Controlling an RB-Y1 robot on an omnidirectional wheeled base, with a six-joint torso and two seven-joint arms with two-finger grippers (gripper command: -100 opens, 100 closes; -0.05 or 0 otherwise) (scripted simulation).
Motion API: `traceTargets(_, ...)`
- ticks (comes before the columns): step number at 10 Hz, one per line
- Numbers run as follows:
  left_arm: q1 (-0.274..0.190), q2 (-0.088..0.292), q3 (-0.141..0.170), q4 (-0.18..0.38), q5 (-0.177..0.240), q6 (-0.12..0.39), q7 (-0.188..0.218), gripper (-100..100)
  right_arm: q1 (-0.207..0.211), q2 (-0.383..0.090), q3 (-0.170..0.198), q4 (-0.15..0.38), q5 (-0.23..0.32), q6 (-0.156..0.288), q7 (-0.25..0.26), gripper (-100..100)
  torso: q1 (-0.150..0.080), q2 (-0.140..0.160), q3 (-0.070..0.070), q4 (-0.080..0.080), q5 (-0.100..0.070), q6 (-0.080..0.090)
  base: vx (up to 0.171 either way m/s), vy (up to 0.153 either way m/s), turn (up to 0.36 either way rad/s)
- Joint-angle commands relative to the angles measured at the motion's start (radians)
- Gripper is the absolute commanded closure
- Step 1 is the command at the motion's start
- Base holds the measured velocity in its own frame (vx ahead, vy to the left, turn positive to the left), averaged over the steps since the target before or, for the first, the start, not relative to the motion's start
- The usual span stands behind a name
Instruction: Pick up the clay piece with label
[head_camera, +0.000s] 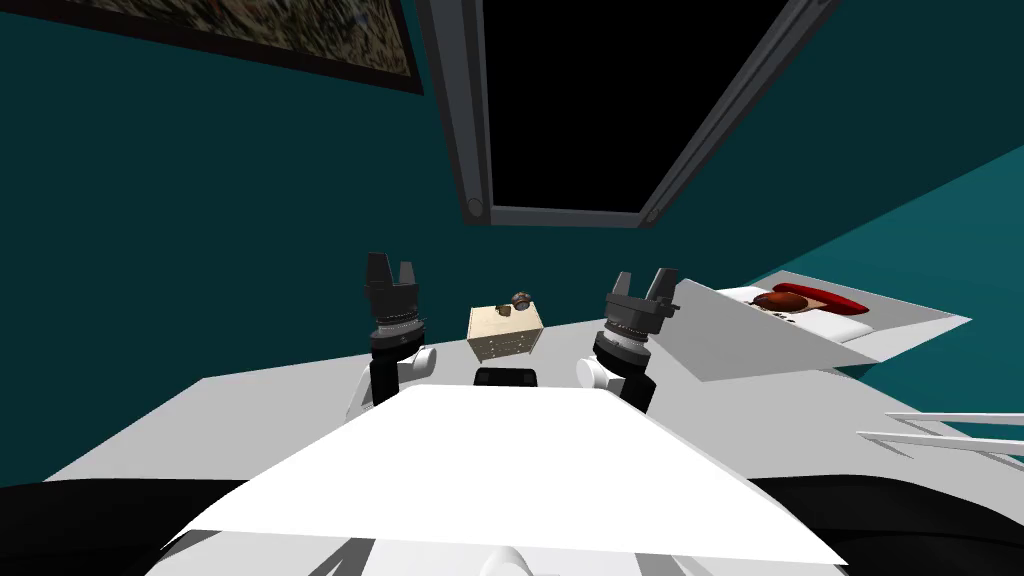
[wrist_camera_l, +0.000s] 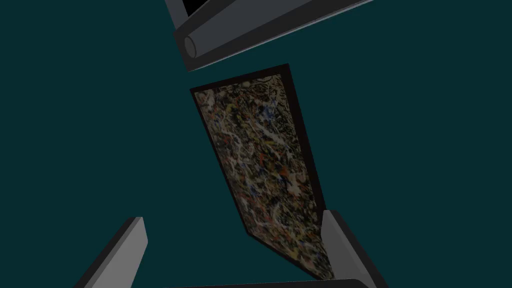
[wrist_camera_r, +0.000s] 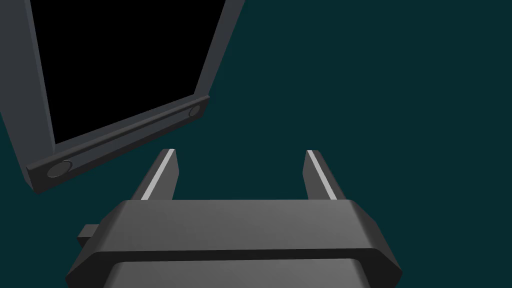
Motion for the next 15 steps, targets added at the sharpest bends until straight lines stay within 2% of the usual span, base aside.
traceTargets(1, -0.008, 0.033, -0.003, 0.02, 0.009, 0.019, -0.002, -100, 0.0, 0.0, 0.0, 0.0, 0.0, 0.0, 0.0, 0, 0.0, 0.0, 0.0, 0.0, 0.0, 0.0, -0.013, 0.024, -0.075)
traceTargets(6, -0.05, 0.133, -0.016, 0.126, 0.061, 0.12, -0.01, -100, 0.0, 0.0, 0.0, 0.0, 0.0, 0.0, 0.0, 0, 0.005, 0.001, 0.0, 0.0, 0.001, 0.0, -0.019, 0.064, -0.132)
traceTargets(7, -0.05, 0.133, -0.016, 0.126, 0.061, 0.12, -0.01, -100, 0.0, 0.0, 0.0, 0.0, 0.0, 0.0, 0.0, 0, 0.005, 0.001, 0.001, 0.0, 0.001, 0.0, -0.017, 0.043, -0.048)
traceTargets(10, -0.092, 0.198, -0.028, 0.22, 0.113, 0.213, -0.017, -100, 0.0, 0.0, 0.0, 0.0, 0.0, 0.0, 0.0, 0, 0.003, 0.0, 0.0, 0.0, 0.001, 0.0, -0.012, 0.045, -0.183)
traceTargets(12, -0.092, 0.198, -0.028, 0.232, 0.113, 0.216, -0.017, -100, 0.0, 0.0, 0.0, 0.0, 0.0, 0.0, 0.0, 0, 0.004, 0.0, 0.0, 0.0, 0.001, 0.0, -0.01, 0.036, -0.049)
traceTargets(14, -0.124, 0.241, -0.039, 0.297, 0.155, 0.283, -0.022, -100, 0.0, 0.0, 0.0, 0.0, 0.0, 0.0, 0.0, 0, 0.002, -0.001, 0.0, 0.0, 0.0, 0.0, -0.008, 0.025, -0.231)
traceTargets(15, -0.124, 0.241, -0.039, 0.317, 0.155, 0.293, -0.022, -100, 0.0, 0.0, 0.0, 0.0, 0.0, 0.0, 0.0, 0, 0.002, 0.0, 0.0, 0.0, 0.001, 0.001, -0.009, 0.039, -0.114)
